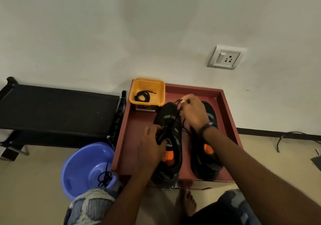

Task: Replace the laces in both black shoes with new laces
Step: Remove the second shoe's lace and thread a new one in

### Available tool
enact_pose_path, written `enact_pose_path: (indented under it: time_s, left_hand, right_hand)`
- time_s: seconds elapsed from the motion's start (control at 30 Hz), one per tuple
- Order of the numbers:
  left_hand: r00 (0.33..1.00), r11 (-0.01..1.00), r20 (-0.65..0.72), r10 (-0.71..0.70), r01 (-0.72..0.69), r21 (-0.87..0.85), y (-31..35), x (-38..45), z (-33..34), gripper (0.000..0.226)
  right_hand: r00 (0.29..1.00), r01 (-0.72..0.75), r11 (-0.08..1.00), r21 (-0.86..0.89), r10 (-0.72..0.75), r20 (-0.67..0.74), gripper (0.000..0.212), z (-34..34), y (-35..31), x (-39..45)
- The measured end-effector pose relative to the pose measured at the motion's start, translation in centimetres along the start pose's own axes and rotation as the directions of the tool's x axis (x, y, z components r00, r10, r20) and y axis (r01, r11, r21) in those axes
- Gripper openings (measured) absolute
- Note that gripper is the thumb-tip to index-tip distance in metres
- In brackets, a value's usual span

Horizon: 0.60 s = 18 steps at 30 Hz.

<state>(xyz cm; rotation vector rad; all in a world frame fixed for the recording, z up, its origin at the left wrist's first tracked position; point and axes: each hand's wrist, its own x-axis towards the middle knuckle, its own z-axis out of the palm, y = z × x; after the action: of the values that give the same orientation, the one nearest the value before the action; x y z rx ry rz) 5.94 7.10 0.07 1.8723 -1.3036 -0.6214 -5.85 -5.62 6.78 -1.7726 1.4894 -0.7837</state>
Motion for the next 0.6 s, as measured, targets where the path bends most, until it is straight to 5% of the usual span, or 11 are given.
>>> enact_pose_path:
  time_s: [0.03, 0.1, 0.17, 0.23, 0.3, 0.37, 0.5, 0.6]
  left_hand:
    - [1.000, 1.000, 0.008, -0.002, 0.002, 0.017, 0.1, 0.0, 0.0, 0.034]
    - [1.000, 0.999, 0.018, -0.015, 0.015, 0.030, 0.2, 0.0, -0.2, 0.036]
    - [1.000, 1.000, 0.020, -0.023, 0.022, 0.017, 0.1, 0.1, -0.2, 0.037]
    - [1.000, 1.000, 0.014, -0.017, 0.017, 0.012, 0.1, 0.2, -0.1, 0.036]
    - [1.000, 1.000, 0.020, -0.016, 0.016, 0.020, 0.1, 0.1, 0.0, 0.033]
    - [0.999, 1.000, 0.032, -0.021, 0.021, 0.020, 0.1, 0.0, 0.1, 0.032]
    - [1.000, 1.000, 0.023, -0.016, 0.015, 0.009, 0.0, 0.0, 0.2, 0.033]
    - [0.999, 0.999, 0.039, -0.036, 0.036, -0.002, 0.3, -0.1, -0.1, 0.035]
  right_hand:
    - [0.987, -0.150, 0.976, 0.157, 0.157, -0.030, 0.011, -0.1, 0.3, 0.3]
    - [0.980, -0.201, 0.978, 0.051, 0.200, 0.011, 0.016, -0.4, 0.8, -0.2]
    - [0.992, 0.088, 0.967, -0.238, -0.064, 0.106, 0.046, -0.2, 1.2, -1.3]
    - [0.895, 0.441, 0.769, -0.463, -0.335, 0.296, 0.050, 0.3, 0.4, -2.5]
    - [0.780, 0.621, 0.524, -0.583, -0.333, 0.531, 0.040, 1.0, 0.3, -2.5]
    - [0.741, 0.664, 0.433, -0.609, -0.278, 0.611, 0.031, 1.2, 0.2, -2.2]
    - [0.720, 0.694, 0.346, -0.631, -0.351, 0.599, 0.025, 0.5, -1.1, -1.8]
    - [0.916, 0.383, 0.564, -0.732, -0.334, 0.222, 0.029, -1.6, -1.4, 0.0]
